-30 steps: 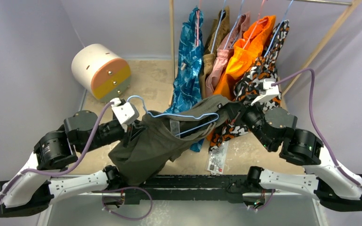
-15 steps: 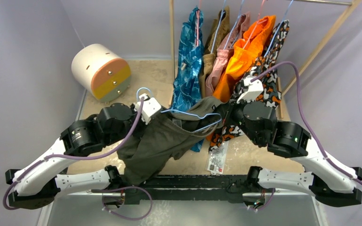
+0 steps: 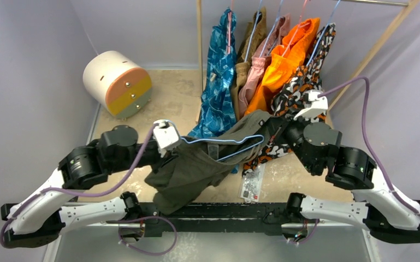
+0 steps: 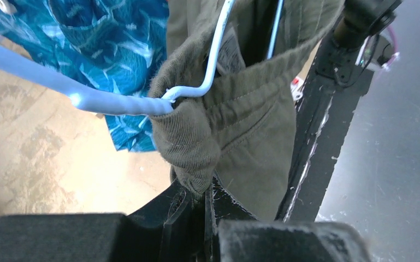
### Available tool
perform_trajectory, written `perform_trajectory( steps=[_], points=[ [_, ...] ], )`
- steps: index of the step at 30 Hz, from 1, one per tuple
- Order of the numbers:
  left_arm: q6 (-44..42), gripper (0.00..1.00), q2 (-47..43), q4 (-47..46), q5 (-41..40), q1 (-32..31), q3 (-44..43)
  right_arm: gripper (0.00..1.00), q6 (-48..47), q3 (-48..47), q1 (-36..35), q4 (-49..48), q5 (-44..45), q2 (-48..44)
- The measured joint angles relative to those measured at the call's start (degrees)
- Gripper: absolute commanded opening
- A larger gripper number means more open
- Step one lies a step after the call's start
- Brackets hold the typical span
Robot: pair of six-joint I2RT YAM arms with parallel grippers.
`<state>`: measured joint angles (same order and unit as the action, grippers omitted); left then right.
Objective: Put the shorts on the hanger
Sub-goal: Hang the shorts on the hanger.
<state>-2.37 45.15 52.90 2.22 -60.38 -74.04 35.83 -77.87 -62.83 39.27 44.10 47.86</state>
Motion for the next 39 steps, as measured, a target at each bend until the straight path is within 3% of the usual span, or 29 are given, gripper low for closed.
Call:
perform_trajectory(
  steps=[5,13,17,31,39],
  points=[
    [1.3,0.0,4.8,1.0,-4.5,0.0,0.1,0.0,-1.0,-0.6,0.0,-0.7,-1.5,1.2],
    [3.4,0.0,9.4,5.0,-20.8,0.0,0.1,0.0,-1.3,-3.2,0.0,2.0,-4.8,8.5],
    [4.5,0.0,9.6,6.4,-25.1,0.0,-0.4,0.0,-1.2,-3.2,0.0,2.7,-7.1,9.7],
    [7.8,0.0,5.2,5.5,-19.9,0.0,-2.4,0.0,-0.9,-4.3,0.7,-1.6,-10.5,17.4],
    [7.7,0.0,5.8,8.4,-27.3,-0.1,-2.7,0.0,-0.2,-4.8,0.4,-1.0,-5.6,15.3]
  ],
)
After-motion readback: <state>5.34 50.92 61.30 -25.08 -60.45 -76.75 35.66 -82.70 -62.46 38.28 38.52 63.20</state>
